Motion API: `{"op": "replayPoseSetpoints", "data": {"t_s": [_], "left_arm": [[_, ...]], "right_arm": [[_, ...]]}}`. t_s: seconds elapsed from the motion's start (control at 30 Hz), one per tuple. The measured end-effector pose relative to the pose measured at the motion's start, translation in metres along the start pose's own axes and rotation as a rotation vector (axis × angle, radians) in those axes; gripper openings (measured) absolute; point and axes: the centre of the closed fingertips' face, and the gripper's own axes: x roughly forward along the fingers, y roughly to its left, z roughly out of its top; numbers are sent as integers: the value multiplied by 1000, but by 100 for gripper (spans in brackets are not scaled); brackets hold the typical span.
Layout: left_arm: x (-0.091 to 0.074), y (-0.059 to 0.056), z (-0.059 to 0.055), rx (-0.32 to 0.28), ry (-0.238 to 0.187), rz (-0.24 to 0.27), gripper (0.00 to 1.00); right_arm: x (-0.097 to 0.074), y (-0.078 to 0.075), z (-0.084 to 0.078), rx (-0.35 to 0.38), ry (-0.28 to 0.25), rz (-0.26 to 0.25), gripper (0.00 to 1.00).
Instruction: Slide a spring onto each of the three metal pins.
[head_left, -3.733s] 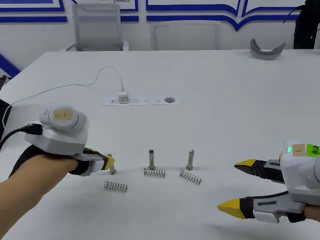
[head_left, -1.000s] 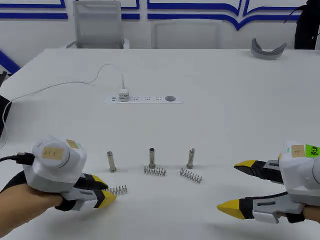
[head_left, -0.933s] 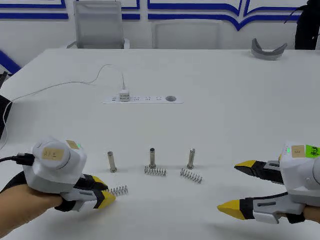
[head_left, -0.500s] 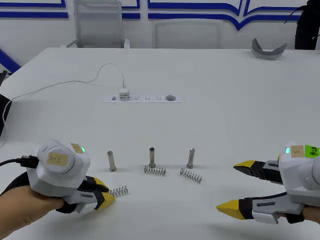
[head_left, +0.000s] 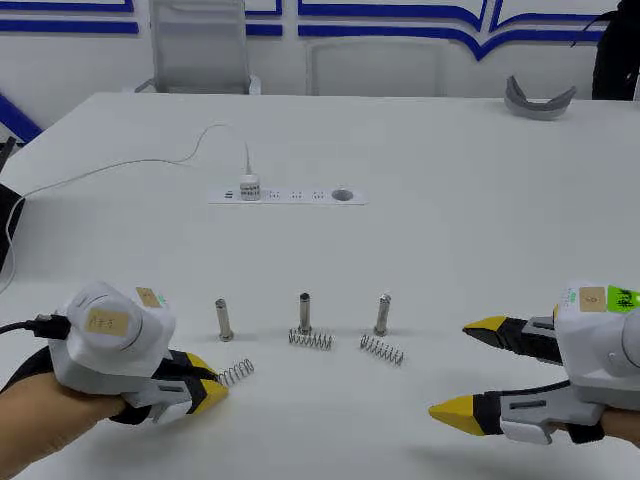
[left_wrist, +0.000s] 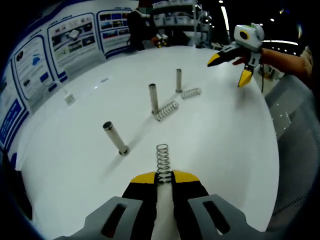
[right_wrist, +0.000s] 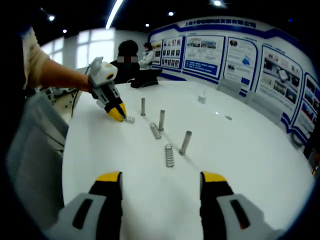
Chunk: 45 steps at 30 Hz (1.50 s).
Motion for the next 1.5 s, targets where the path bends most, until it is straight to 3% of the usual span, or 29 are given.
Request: {"op": "replayPoseSetpoints", "data": {"t_s": [0.37, 0.97, 1.2, 1.5], "left_arm": [[-7, -10, 11, 12, -42, -8, 10], [-16, -36, 51, 77, -150, -46, 10], [-18, -46, 60, 106, -179, -64, 10], [-22, -63, 76, 159, -222, -106, 10]], "right_arm": [[5, 6, 18, -16, -22, 25, 61], [34, 27, 61, -115, -30, 159, 44], [42, 39, 77, -133, -44, 220, 35], [50, 56, 84, -140, -43, 288, 29]]}}
